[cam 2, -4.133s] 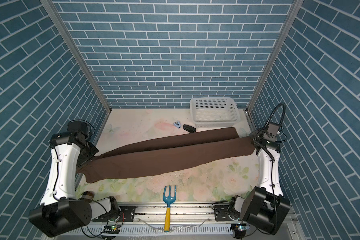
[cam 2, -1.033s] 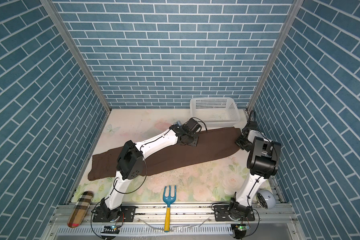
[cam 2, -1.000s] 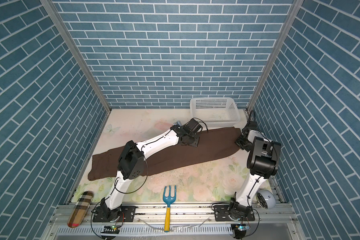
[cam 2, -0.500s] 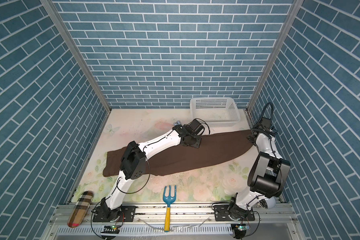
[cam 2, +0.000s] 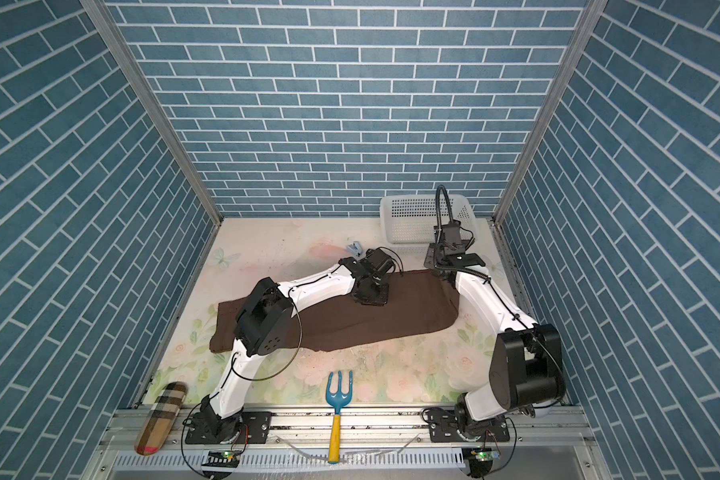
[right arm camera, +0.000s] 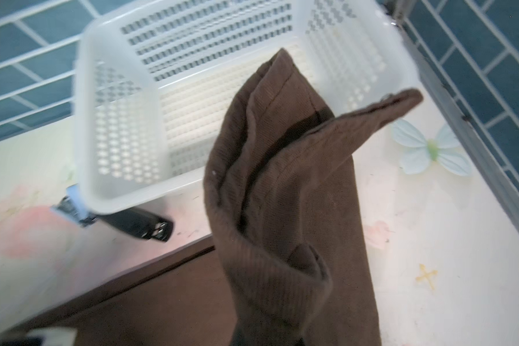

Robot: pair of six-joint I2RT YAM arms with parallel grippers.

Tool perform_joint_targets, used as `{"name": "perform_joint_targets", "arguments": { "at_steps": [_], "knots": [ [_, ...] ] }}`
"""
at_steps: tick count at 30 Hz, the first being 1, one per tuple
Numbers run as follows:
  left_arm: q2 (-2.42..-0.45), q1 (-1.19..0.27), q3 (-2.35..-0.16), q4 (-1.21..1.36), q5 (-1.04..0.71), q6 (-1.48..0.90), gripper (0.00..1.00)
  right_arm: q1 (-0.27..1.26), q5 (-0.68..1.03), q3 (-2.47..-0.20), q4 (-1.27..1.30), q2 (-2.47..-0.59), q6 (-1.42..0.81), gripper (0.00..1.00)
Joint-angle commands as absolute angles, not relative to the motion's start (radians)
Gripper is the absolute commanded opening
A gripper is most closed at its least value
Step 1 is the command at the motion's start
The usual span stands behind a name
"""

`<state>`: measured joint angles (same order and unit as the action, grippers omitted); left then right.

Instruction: Fold and stack the trousers

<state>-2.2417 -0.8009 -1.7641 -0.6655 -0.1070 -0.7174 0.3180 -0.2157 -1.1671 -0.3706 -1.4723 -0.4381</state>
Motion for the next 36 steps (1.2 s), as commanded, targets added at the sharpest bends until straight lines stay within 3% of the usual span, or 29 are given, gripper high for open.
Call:
{"name": "perform_joint_targets", "arguments": {
  "at_steps": [1,6,15,25,36],
  "knots": [
    [-2.203,-0.747,-1.681,-0.625,-0.132,-0.816,0.29,0.422,-0.247,-1.110,-0.369,-1.416,-0.393,0.00],
    [-2.191,-0.715,-1.590,-0.578,-0.151,-0.863,0.27,0.607,-0.269,-1.040,-0.376,-1.383,-0.432,0.00],
    [-2.195,-0.693,-1.589,-0.583,-0.150,-0.873,0.26,0.802,-0.143,-0.919,-0.291,-1.465,-0.488,0.00],
    [-2.160,-0.691,-1.562,-0.583,-0.140,-0.897,0.25,0.861,-0.048,-0.906,-0.211,-1.574,-0.469,0.00],
    [-1.902,-0.644,-1.429,-0.596,-0.038,-0.956,0.26,0.871,0.028,-0.957,-0.155,-1.629,-0.449,0.00]
  ]
}}
